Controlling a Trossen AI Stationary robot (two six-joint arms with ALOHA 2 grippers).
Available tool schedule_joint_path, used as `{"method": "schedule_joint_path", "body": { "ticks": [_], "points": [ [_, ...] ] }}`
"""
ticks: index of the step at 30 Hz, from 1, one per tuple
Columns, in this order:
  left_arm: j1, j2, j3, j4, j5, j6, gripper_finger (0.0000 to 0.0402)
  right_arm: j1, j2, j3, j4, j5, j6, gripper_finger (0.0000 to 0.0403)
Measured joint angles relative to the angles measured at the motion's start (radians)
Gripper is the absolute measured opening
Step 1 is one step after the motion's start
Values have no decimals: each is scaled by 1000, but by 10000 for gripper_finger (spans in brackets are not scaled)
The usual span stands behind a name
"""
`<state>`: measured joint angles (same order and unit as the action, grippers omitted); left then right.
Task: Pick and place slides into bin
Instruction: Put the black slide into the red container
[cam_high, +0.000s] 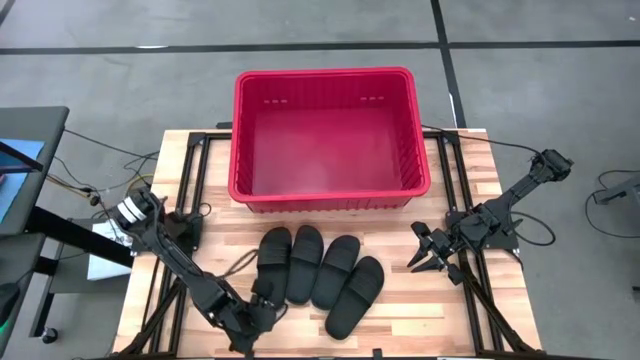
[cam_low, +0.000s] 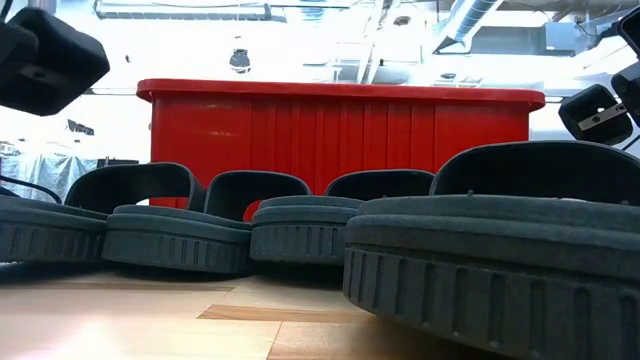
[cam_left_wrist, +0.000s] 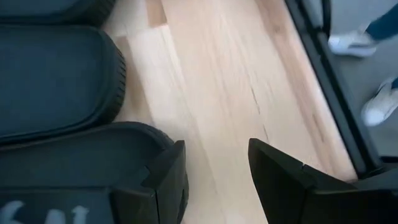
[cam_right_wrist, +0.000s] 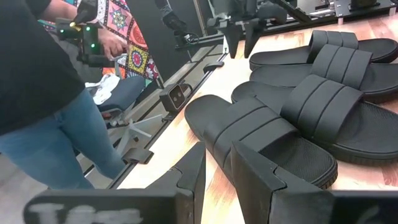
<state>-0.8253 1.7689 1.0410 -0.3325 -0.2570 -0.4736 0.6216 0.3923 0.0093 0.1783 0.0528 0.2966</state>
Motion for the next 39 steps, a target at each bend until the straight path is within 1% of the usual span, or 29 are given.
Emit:
{"method": "schedule_joint_path", "body": {
  "ticks": [6,14,18,21,26,39],
  "points": [
    [0,31,42,-65,-6,-33,168,0,0,0,0,0,0,67],
    [0,31,91,-79,-15,-34,168,0,0,0,0,0,0,67],
    [0,31,116,-116,-47,-21,168,0,0,0,0,0,0,67],
    [0,31,119,-176,-66,-21,168,0,0,0,0,0,0,67],
    [2,31,119,-248,-67,-52,168,0,0,0,0,0,0,67],
    [5,32,119,-264,-66,-61,168,0,0,0,0,0,0,67]
  ]
}}
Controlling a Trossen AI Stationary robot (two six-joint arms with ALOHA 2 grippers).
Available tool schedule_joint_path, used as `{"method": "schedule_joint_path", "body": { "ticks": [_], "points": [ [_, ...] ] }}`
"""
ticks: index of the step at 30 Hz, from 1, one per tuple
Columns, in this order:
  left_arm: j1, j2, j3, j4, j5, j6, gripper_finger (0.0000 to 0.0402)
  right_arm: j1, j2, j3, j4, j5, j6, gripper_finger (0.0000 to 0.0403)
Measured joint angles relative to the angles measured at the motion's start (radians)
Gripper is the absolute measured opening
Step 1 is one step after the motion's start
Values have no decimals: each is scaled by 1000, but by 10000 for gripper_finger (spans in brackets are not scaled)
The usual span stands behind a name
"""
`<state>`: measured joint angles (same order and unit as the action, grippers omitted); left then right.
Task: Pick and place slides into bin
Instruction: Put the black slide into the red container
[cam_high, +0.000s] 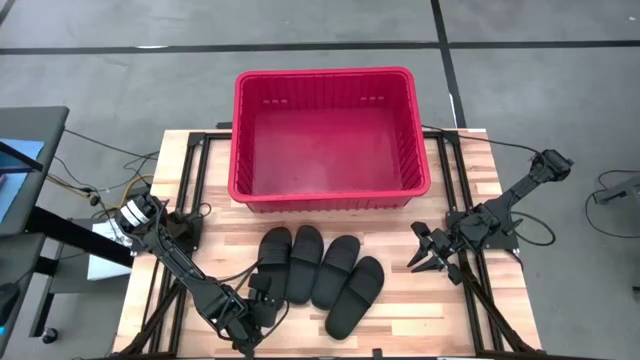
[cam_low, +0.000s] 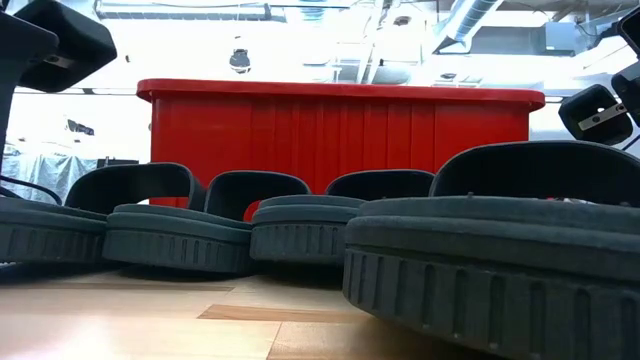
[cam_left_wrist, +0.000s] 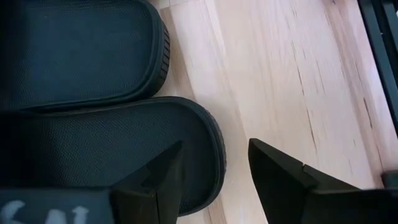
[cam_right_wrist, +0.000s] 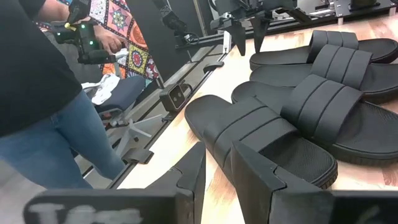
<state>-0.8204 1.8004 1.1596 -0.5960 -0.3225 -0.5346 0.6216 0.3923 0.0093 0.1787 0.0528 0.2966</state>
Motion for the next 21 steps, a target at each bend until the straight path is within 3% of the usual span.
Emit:
{"method": "schedule_joint_path", "body": {
  "ticks": [21],
  "points": [
    [20,2,-2,-37,22,45,168,0,0,0,0,0,0,67]
  ]
}}
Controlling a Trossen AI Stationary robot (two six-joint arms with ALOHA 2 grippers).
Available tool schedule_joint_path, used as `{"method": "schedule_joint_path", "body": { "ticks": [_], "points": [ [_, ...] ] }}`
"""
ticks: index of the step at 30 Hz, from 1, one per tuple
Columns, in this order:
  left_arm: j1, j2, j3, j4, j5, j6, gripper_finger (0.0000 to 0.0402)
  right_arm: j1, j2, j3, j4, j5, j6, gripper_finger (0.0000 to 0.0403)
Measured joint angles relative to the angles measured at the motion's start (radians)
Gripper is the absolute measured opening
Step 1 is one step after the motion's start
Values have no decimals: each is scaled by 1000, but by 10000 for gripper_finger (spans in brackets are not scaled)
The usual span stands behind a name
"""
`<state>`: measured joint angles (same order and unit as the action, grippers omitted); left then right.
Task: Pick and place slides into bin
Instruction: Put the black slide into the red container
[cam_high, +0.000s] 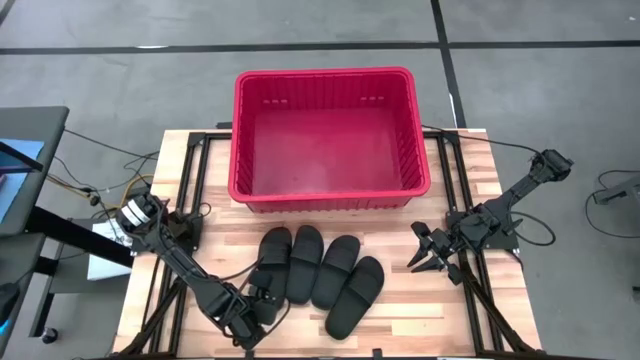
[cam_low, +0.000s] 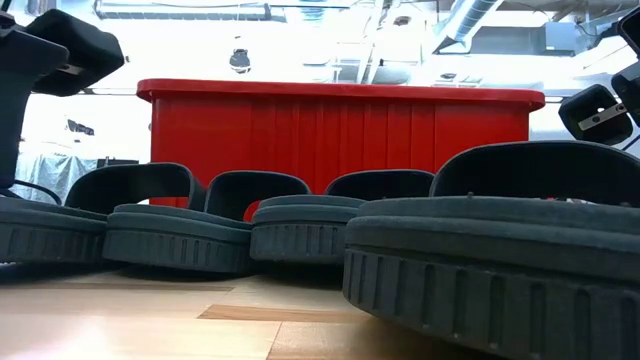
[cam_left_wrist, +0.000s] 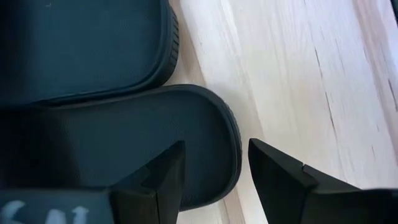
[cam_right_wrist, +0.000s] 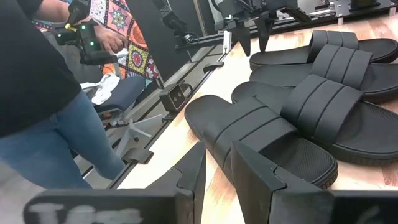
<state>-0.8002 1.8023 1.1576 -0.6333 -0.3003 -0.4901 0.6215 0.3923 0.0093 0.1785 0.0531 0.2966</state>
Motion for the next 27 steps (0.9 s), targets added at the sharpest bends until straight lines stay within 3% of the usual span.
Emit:
{"method": "schedule_joint_path", "body": {
  "ticks": [10,17,23,27],
  "points": [
    [9,121,6,54,94,5,163,0,0,0,0,0,0,67],
    [-13,146,7,25,-63,-197,163,0,0,0,-1,0,0,67],
    [-12,152,6,44,-72,-197,161,0,0,0,-1,0,0,67],
    [-12,153,4,47,-96,-214,137,0,0,0,-1,0,0,67]
  ]
}}
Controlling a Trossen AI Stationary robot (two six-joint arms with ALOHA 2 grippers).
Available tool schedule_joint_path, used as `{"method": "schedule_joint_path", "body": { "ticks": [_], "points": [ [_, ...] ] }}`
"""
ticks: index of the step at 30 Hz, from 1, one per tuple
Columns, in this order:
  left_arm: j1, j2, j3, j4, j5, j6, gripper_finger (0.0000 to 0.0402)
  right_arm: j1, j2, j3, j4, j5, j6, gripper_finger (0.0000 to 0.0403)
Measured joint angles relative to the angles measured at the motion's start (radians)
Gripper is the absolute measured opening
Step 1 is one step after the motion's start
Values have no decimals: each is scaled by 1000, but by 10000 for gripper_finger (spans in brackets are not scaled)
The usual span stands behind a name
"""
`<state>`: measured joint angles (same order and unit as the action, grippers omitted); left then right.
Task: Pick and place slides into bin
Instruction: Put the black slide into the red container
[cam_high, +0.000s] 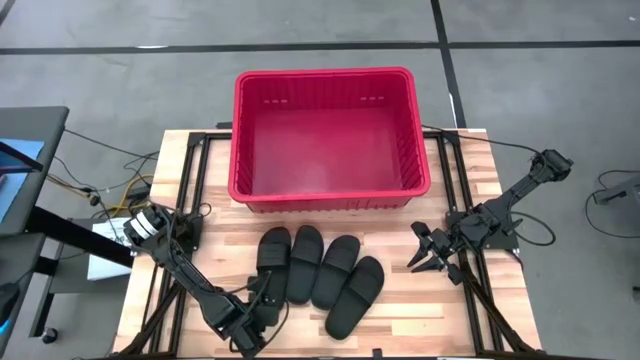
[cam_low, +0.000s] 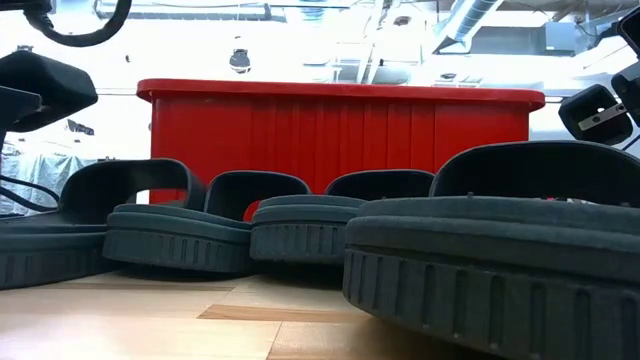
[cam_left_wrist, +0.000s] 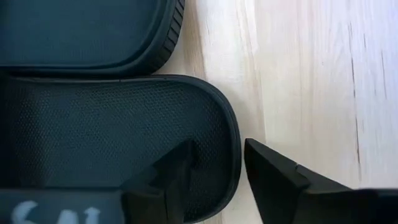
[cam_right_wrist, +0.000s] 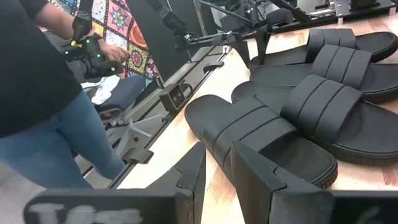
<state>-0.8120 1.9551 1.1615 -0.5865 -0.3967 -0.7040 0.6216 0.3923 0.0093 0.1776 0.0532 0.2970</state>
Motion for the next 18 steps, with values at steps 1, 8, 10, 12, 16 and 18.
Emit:
{"method": "schedule_joint_path", "body": {
  "ticks": [1,8,10,12,16,18],
  "points": [
    [0,0,-1,0,-1,-3,126,0,0,0,0,0,0,67],
    [-4,0,-1,11,14,-26,19,0,0,0,0,0,0,67],
    [-10,0,-1,13,8,-26,16,0,0,0,0,0,0,67],
    [-18,0,-2,15,-3,-26,16,0,0,0,0,0,0,67],
    [-32,1,-4,19,-13,-26,16,0,0,0,0,0,0,67],
    [-39,2,-4,20,-11,-28,16,0,0,0,0,0,0,67]
  ]
}}
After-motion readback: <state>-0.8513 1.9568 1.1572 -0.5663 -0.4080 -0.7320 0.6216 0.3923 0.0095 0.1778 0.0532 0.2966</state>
